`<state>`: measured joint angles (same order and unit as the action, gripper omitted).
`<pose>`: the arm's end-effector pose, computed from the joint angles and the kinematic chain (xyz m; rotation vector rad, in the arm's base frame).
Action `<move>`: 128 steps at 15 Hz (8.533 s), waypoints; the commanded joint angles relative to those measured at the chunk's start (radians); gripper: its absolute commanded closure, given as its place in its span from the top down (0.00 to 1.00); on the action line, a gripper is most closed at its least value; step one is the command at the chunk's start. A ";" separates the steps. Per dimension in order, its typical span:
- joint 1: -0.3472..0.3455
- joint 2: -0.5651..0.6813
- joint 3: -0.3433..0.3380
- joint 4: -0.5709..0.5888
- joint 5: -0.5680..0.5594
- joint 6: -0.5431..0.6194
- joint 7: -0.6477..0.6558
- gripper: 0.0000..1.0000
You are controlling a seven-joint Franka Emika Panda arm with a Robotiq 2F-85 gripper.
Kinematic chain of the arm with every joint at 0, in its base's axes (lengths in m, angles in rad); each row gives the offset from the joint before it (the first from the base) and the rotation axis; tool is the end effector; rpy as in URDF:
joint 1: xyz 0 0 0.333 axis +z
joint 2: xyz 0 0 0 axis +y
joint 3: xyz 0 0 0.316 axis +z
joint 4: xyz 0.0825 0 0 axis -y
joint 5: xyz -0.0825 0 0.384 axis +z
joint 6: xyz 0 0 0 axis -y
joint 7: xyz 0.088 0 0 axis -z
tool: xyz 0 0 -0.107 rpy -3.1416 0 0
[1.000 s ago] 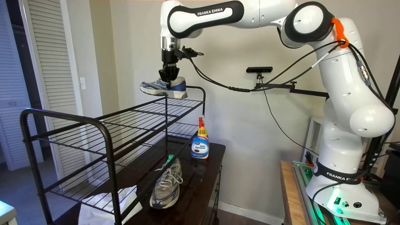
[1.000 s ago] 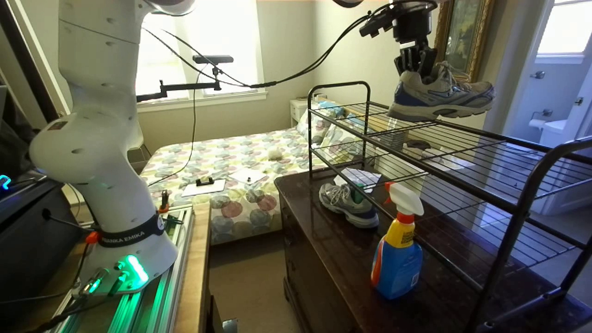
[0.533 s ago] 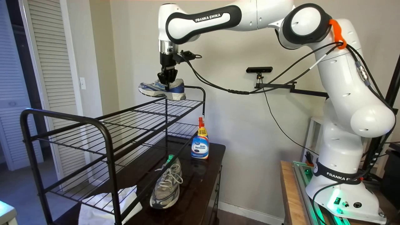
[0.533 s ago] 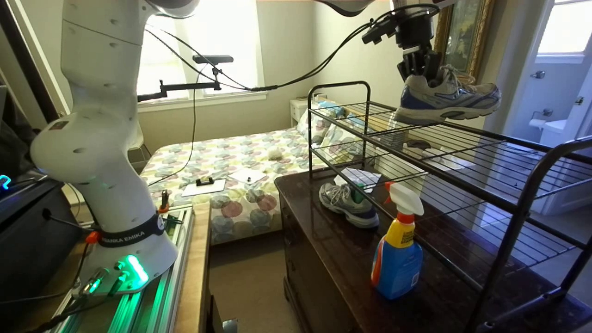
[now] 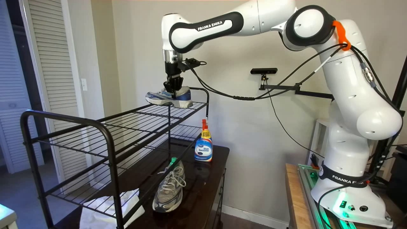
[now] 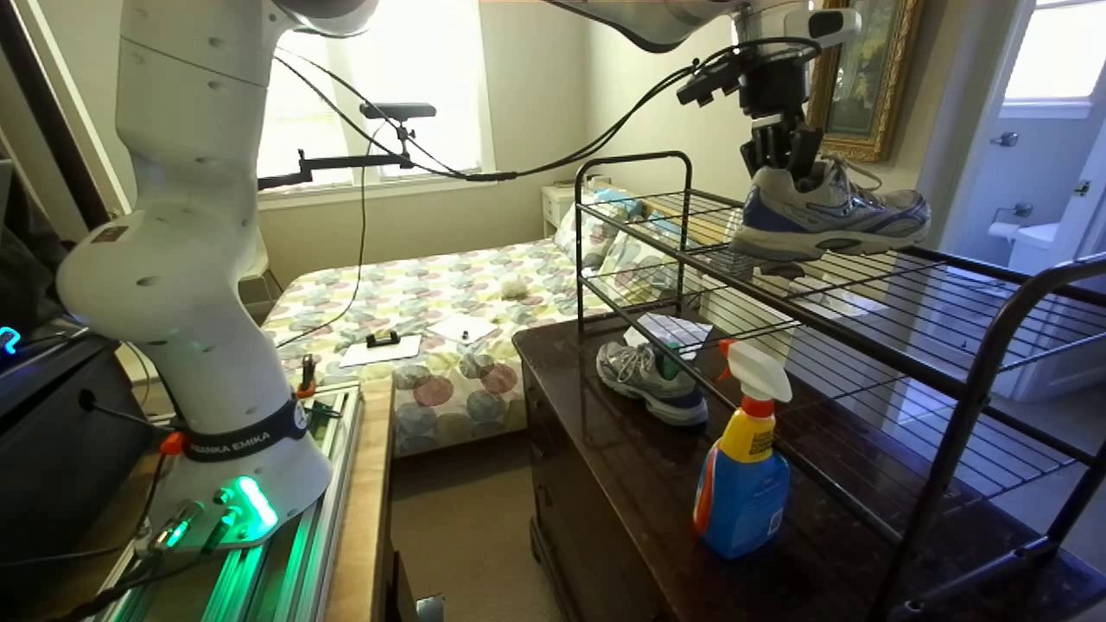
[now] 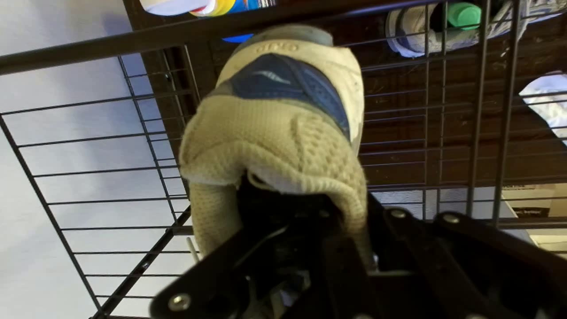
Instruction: Put the sneakers on the topmost shelf.
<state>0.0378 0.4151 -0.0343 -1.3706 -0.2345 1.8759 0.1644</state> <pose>0.6935 -0.0109 0.4914 2.9019 -0.1405 0.1604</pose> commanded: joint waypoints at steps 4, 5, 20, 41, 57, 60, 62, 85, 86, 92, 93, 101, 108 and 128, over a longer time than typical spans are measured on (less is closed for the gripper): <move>0.003 -0.018 0.003 -0.063 0.010 0.028 -0.011 0.03; 0.003 -0.018 0.004 -0.067 0.012 0.026 -0.011 0.03; 0.074 -0.160 -0.006 -0.059 -0.180 0.008 0.051 1.00; 0.033 -0.686 -0.040 -0.760 0.012 0.156 -0.663 1.00; -0.001 -0.733 -0.072 -1.083 -0.075 0.251 -0.842 1.00; -0.022 -0.734 -0.116 -1.210 -0.077 0.325 -0.979 1.00; -0.024 -0.709 -0.135 -1.267 -0.079 0.415 -1.096 1.00; 0.052 -0.493 -0.028 -1.387 0.101 0.927 -1.660 1.00; 0.050 -0.476 -0.018 -1.387 0.099 0.945 -1.659 1.00; 0.063 -0.377 0.005 -1.386 0.224 1.134 -1.721 1.00; 0.062 -0.355 0.019 -1.388 0.234 1.198 -1.715 1.00; 0.072 -0.221 0.115 -1.383 0.329 1.432 -1.800 1.00; 0.193 -0.071 -0.054 -1.293 0.388 1.608 -1.866 1.00; 0.378 0.110 -0.209 -1.144 0.341 1.765 -1.721 1.00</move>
<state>0.3945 0.4732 -0.2162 -2.5467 0.0940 3.5578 -1.5898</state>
